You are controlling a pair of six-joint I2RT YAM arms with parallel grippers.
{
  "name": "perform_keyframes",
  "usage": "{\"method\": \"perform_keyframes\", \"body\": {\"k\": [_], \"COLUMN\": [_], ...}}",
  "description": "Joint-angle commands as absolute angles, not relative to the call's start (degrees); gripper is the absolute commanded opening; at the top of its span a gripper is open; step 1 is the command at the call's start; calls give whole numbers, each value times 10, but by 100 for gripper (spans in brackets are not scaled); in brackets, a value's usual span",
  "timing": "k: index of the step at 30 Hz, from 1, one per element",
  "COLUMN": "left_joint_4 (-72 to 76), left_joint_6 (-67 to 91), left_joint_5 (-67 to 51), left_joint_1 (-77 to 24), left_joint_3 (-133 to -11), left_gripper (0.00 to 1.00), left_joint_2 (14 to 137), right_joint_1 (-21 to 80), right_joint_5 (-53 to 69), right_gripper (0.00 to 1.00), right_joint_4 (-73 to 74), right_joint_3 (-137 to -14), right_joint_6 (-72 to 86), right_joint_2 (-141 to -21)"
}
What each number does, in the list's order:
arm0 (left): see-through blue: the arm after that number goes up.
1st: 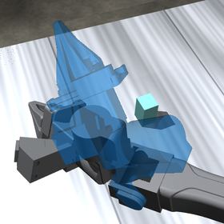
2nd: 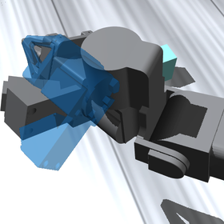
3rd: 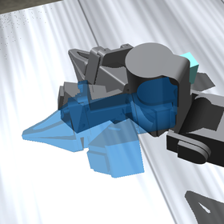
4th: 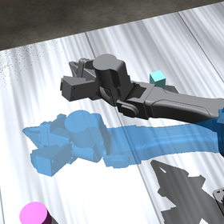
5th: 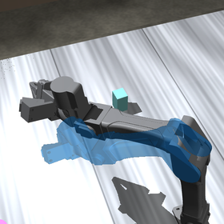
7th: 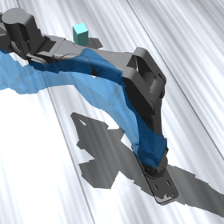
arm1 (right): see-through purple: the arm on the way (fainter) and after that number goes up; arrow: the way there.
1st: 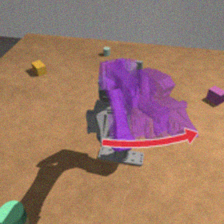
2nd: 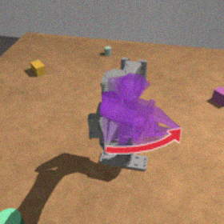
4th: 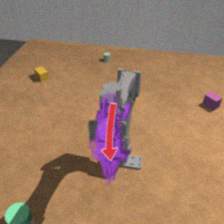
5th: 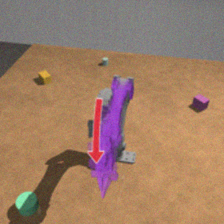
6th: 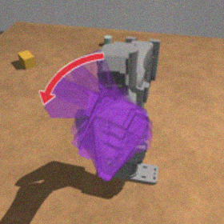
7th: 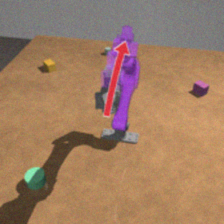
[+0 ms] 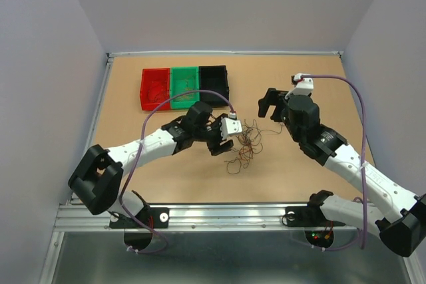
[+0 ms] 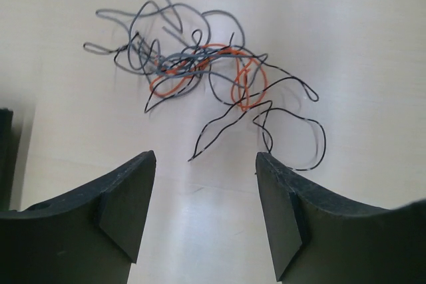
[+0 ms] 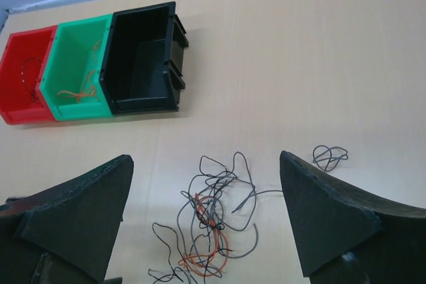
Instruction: Untangle the cables
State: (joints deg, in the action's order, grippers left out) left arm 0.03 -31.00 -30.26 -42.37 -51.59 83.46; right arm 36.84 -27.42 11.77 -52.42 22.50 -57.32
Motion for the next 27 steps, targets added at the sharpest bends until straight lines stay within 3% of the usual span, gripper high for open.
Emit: {"method": "perform_keyframes", "body": {"k": [1, 11, 19, 24, 25, 27], "left_joint_4": [90, 163, 149, 106, 103, 100], "left_joint_6": [-378, -407, -389, -375, -374, -374], "left_joint_5": [-282, -135, -86, -84, -84, -83], "left_joint_1": [-458, -516, -527, -529, -529, -529], "left_joint_3": [-465, -446, -486, -532, -536, -539], "left_gripper": [73, 69, 64, 51, 39, 25], "left_joint_2": [790, 861, 925, 971, 976, 978], "right_joint_1": [371, 370, 371, 371, 370, 372], "right_joint_5": [-275, -245, -243, -246, -248, -249], "right_gripper": [95, 95, 95, 95, 95, 95], "right_joint_4": [77, 54, 52, 50, 49, 49], "right_joint_3": [-509, -493, -490, -489, -489, -487], "right_joint_6": [222, 213, 211, 212, 213, 212], "right_joint_2": [-556, -530, -523, -520, -519, -516]}}
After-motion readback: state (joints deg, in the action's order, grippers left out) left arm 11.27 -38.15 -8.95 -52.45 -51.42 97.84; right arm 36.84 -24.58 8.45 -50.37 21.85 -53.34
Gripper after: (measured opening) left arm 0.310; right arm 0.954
